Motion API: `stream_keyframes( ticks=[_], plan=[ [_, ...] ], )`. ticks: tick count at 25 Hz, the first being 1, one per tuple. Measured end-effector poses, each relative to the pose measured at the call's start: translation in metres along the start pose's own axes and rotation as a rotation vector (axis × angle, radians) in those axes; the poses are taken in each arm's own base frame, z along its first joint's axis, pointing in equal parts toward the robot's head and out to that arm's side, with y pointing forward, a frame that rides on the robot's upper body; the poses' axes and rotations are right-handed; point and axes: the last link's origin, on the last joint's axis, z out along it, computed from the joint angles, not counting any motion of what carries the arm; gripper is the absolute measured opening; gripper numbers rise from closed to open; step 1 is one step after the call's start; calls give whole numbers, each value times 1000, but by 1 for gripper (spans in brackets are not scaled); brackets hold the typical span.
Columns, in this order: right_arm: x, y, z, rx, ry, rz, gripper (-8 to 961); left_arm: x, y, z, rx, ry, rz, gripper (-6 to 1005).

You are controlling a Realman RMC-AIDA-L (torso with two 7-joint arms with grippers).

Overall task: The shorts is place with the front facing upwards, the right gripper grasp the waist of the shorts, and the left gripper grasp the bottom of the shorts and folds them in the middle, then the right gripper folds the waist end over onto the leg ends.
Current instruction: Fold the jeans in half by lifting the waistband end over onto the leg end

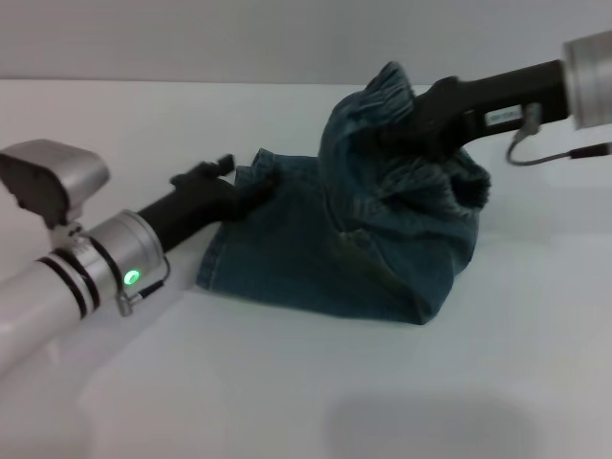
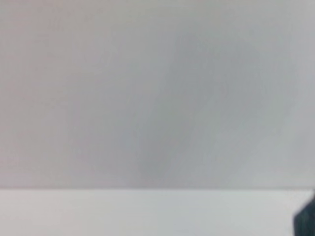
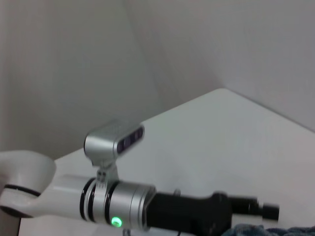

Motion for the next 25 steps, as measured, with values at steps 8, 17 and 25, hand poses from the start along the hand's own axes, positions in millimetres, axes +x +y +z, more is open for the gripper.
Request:
stream_keyframes(
  ticks=[8, 17, 25],
  plan=[
    [1, 3, 36, -31, 4, -17, 72, 2, -20, -25, 132, 141, -1, 797],
    [-1, 1, 60, -20, 32, -20, 180, -4, -24, -32, 153, 125, -1, 797],
    [-6, -1, 59, -4, 1, -56, 387, -8, -23, -34, 158, 114, -7, 797]
  ],
)
